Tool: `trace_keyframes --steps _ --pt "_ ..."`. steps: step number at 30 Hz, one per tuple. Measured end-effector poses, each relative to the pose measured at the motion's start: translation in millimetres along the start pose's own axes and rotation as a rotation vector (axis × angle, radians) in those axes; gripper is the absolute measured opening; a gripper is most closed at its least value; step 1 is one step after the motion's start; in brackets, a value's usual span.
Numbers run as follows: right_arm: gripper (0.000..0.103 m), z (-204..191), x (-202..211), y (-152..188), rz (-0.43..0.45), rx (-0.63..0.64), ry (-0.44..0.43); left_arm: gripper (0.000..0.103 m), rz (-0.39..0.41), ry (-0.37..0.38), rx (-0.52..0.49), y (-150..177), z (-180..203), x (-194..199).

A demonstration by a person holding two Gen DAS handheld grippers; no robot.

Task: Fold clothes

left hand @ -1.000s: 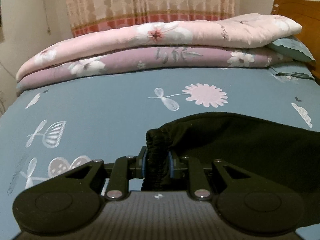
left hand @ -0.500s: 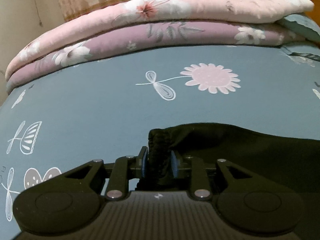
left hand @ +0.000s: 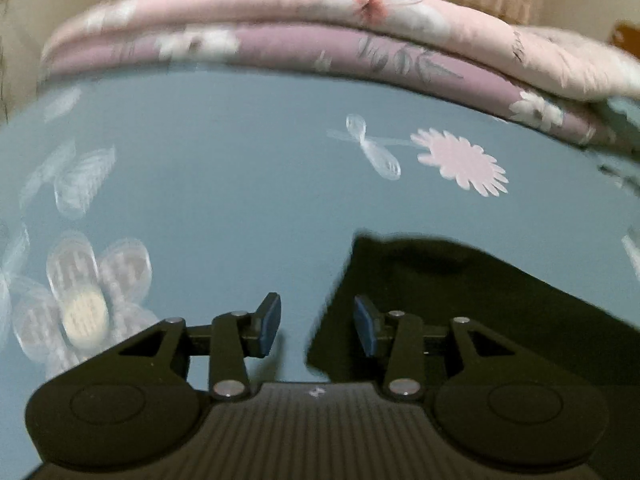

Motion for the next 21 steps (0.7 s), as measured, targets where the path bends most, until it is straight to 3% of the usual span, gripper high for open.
trace_keyframes --steps 6,11,12,13,14,21 --pt "0.061 -10.3 28.5 23.1 0.017 -0.119 -0.015 0.04 -0.024 0.184 0.315 42.7 -29.3 -12.7" --pt "0.062 -14.4 39.7 42.2 0.008 -0.217 -0.006 0.038 0.027 0.233 0.365 40.8 -27.9 -19.3" --pt "0.063 -14.6 41.2 45.5 0.004 -0.232 -0.001 0.034 0.033 0.229 0.361 39.9 -26.5 -20.7" --pt "0.064 -14.5 43.0 48.9 0.003 -0.247 0.006 0.011 0.033 0.207 0.34 39.2 -24.4 -21.8" --pt "0.064 -14.3 44.8 52.3 0.001 -0.261 0.014 0.004 0.025 0.178 0.31 38.7 -21.6 -22.7" --pt "0.065 2.2 62.0 69.1 -0.009 -0.31 0.092 0.005 0.029 0.08 0.243 28.5 -23.8 -14.1"
Point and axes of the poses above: each gripper's, at about its wrist camera, not at the fingertips, and x roughly against the way its jaws point, z to its right, y to its underside, the point moved 3 cm from there along -x, roughly the way its jaws point, and after that the axes turned 7 degrees about y, right-handed, at the moved point
